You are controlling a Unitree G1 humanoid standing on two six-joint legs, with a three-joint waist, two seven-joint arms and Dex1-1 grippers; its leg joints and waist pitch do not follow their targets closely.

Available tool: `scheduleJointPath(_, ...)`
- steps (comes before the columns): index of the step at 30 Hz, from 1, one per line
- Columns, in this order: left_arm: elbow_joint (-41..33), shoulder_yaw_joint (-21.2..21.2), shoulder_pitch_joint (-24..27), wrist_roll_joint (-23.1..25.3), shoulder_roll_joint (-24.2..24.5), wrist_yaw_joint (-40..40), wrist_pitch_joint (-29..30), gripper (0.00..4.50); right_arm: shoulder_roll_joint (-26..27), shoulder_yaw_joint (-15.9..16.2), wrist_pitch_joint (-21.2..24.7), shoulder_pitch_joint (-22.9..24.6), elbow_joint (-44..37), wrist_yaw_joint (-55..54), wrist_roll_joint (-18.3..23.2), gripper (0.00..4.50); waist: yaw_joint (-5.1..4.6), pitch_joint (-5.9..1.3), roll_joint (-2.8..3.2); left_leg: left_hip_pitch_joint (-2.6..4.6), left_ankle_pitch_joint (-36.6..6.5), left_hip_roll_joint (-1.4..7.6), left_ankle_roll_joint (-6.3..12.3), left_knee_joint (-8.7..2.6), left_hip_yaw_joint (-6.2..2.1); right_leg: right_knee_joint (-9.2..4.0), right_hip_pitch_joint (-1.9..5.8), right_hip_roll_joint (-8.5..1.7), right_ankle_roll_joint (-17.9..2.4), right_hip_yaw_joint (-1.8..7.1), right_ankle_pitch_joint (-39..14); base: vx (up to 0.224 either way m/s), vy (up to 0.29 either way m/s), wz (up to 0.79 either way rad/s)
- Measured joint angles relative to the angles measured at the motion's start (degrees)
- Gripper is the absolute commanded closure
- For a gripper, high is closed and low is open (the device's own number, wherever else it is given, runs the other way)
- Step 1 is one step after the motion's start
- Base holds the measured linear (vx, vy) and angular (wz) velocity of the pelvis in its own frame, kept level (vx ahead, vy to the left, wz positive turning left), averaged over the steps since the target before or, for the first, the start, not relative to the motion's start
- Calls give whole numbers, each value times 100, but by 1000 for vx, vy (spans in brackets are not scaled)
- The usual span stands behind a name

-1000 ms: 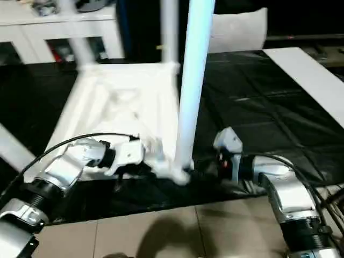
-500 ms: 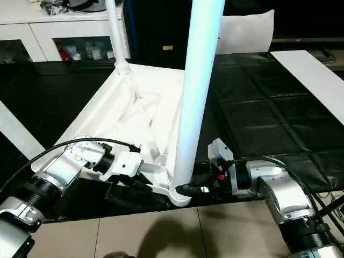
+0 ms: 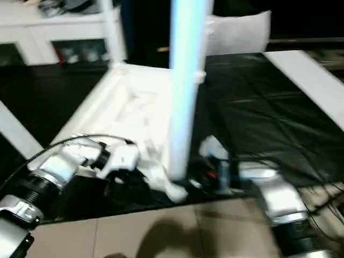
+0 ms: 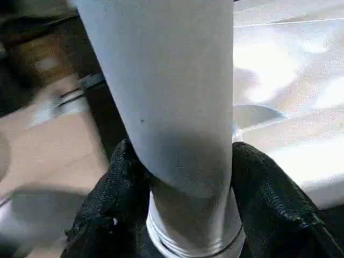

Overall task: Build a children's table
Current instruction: Rotate leg to tighten

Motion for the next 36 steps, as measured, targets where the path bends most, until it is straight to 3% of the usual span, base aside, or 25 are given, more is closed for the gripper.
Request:
scheduleJointPath(3,-75,207,6,56,-217,618,722,450,544,-144,247,-253,179,-1113,-286,253,-238,4,-5,16,8,-1,-14,0,-4,-9,-3,0,0,-5,0,0,0,0)
scheduleJointPath(5,-99,316,-1,112,-497,1123,1056,450,827,-280,326,-438,368,-1802,-428,254,-319,6,-6,14,8,-3,-15,3,-10,-25,-7,0,0,-13,0,0,0,0)
scheduleJointPath(11,-326,569,76,232,-1077,2261,1608,450,1542,-661,272,-757,715,-3236,-659,254,-388,5,-15,-39,-3,-5,-3,-7,-15,-32,-39,2,-25,-14,30,0,0,0)
scheduleJointPath(12,-372,568,82,235,-1092,2307,1645,450,1558,-667,229,-758,720,-3278,-675,220,-385,6,-28,-47,-7,-5,4,-8,-15,-29,-47,3,-29,-14,39,0,0,0)
scheduleJointPath(16,-474,551,88,235,-1101,2340,1636,450,1510,-682,97,-757,727,-3229,-662,180,-329,2,-33,-101,1,-3,38,-9,-14,-3,-109,6,-59,-11,44,0,0,0)
scheduleJointPath(20,-556,364,144,193,-1035,2007,1270,450,1159,-721,-17,-652,644,-2740,-478,135,-97,2,-30,-128,-2,-2,48,-3,-14,-3,-131,6,-60,-13,39,0,0,0)
scheduleJointPath(24,-507,262,165,145,-853,1740,919,450,793,-641,-101,-405,411,-2041,-322,115,26,3,-29,-121,-6,-2,54,20,-14,0,-129,1,-61,-10,43,0,0,0)
scheduleJointPath(31,-176,110,132,84,-412,994,-8,450,-504,-437,-353,-107,154,-450,-218,57,78,4,-32,-106,-17,-2,31,26,-12,5,-101,1,-45,-7,45,0,0,0)
scheduleJointPath(34,-140,18,107,41,-298,615,-277,450,-734,-318,-474,-108,160,135,-202,57,102,4,-32,-105,-16,-1,31,26,-12,6,-100,1,-33,-8,38,0,0,0)
scheduleJointPath(36,-132,-31,107,-23,-259,356,-443,450,-869,-212,-477,-108,160,528,-107,92,159,4,-32,-108,-13,-1,40,30,-12,4,-101,0,-51,-8,49,0,0,0)
